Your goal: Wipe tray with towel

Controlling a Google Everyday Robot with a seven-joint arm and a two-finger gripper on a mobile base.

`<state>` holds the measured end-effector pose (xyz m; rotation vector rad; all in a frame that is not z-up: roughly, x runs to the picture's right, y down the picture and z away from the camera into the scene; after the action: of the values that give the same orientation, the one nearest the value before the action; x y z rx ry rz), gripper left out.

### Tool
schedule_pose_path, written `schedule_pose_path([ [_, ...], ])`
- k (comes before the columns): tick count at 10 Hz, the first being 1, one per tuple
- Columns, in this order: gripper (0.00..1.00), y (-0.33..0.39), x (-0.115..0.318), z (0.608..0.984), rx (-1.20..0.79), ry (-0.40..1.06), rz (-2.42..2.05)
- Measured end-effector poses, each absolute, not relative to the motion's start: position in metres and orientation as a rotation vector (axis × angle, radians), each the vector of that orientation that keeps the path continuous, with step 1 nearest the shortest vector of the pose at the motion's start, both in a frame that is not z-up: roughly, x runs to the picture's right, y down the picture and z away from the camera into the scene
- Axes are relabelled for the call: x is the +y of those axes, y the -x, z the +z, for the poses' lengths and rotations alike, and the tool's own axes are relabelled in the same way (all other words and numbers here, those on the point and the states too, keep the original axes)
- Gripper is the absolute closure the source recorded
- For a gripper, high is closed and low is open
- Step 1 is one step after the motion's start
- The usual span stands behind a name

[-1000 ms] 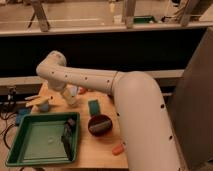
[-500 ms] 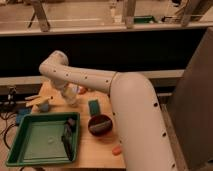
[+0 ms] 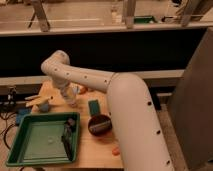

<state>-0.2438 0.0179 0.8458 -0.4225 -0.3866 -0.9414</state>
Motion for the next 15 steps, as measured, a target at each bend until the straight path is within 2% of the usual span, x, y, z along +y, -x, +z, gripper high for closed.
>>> schedule_pose_path([
  [7,0.21,0.2419,0.0233,0.8528,-0.358,0.479,-0.926],
  [9,0.32,0.2403,0.0236,0.8538,-0.349,0.484,-0.918],
  [10,0.33,0.2394,0.0239,0.8544,-0.345,0.487,-0.915],
  [12,0.22,0.2376,0.0226,0.8535,-0.342,0.485,-0.911],
  [15,0.20,0.2367,0.0196,0.8506,-0.346,0.479,-0.908],
])
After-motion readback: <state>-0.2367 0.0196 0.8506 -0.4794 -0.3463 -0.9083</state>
